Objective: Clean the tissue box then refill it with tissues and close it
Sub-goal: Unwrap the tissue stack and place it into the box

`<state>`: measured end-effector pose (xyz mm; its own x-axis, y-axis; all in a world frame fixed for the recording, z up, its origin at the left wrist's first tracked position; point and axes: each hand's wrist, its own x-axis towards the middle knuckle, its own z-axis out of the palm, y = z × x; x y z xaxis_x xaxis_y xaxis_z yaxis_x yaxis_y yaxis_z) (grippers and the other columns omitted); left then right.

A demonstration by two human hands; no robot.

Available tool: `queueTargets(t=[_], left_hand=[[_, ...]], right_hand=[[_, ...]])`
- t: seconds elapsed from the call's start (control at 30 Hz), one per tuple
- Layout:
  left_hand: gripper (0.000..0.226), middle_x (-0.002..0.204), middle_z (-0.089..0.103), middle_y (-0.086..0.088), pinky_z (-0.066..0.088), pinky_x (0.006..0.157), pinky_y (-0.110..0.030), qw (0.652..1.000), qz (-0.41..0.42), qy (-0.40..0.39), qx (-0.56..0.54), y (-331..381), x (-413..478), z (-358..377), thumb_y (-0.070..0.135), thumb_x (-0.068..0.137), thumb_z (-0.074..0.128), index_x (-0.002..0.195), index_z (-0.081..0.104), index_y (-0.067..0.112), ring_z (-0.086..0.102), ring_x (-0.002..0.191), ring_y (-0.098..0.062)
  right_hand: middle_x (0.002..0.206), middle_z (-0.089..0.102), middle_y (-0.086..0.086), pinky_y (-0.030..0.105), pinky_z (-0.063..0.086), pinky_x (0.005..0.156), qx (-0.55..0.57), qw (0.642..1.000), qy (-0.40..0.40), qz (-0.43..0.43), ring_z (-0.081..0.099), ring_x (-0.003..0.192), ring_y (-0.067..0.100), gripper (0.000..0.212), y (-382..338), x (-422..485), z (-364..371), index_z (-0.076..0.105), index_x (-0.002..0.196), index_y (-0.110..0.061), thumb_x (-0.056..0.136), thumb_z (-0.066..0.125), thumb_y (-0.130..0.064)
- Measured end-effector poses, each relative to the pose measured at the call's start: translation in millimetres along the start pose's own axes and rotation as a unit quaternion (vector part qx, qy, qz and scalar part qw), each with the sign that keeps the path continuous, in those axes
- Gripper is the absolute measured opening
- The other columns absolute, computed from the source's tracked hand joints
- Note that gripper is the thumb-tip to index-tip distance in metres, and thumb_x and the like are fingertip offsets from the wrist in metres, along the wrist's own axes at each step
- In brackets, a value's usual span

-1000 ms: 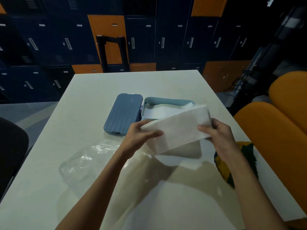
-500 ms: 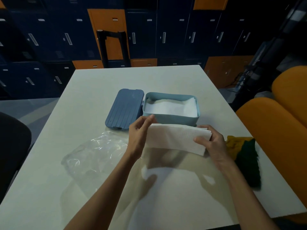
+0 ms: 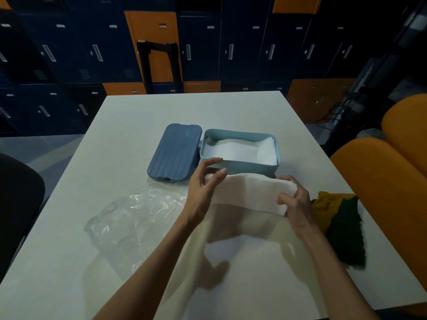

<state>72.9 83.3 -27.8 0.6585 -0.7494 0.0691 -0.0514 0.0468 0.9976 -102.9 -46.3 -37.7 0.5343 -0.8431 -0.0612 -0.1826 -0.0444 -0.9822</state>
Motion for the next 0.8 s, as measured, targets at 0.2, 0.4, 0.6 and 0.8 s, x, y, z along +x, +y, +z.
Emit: queueTargets(t=[0.2, 0.4, 0.6, 0.8], left_hand=[[0.064, 0.110, 0.063, 0.006, 0.057, 0.077, -0.026, 0.997, -0.007, -0.036, 0.068, -10, 2, -15, 0.017, 0.067, 0.066, 0.127, 0.047, 0.031, 0.061, 0.101, -0.009], [0.045, 0.105, 0.061, 0.006, 0.058, 0.079, -0.027, 0.992, -0.031, -0.032, 0.121, -20, 7, -16, -0.004, 0.077, 0.066, 0.115, 0.053, 0.016, 0.062, 0.096, -0.013], [0.009, 0.094, 0.071, -0.004, 0.058, 0.080, -0.032, 0.999, -0.016, -0.040, 0.024, 1, 9, -22, 0.006, 0.089, 0.063, 0.096, 0.068, 0.011, 0.067, 0.089, -0.016], [0.024, 0.111, 0.058, 0.004, 0.059, 0.079, -0.040, 0.996, -0.023, -0.091, -0.013, 49, 27, -13, 0.021, 0.101, 0.046, 0.124, 0.049, 0.015, 0.060, 0.099, -0.015]], right_hand=[[0.085, 0.056, 0.006, 0.030, 0.044, 0.059, 0.017, 1.000, -0.003, 0.025, 0.053, 0.082, 0.020, 0.032, 6, 1, -4, 0.059, 0.090, -0.022, 0.061, 0.054, -0.009], [0.088, 0.066, -0.003, 0.033, 0.051, 0.077, 0.019, 0.998, 0.038, 0.053, 0.060, 0.085, 0.015, 0.038, 7, 5, -7, 0.062, 0.101, -0.022, 0.083, 0.056, 0.011], [0.100, 0.066, 0.006, 0.044, 0.053, 0.084, 0.054, 0.997, 0.039, 0.047, 0.062, 0.095, 0.023, 0.029, -17, 4, -27, 0.063, 0.103, -0.017, 0.086, 0.056, 0.005], [0.096, 0.067, 0.000, 0.028, 0.058, 0.072, 0.135, 0.990, 0.036, -0.005, 0.066, 0.092, 0.015, 0.024, -64, 33, -27, 0.065, 0.100, -0.015, 0.088, 0.056, 0.005]])
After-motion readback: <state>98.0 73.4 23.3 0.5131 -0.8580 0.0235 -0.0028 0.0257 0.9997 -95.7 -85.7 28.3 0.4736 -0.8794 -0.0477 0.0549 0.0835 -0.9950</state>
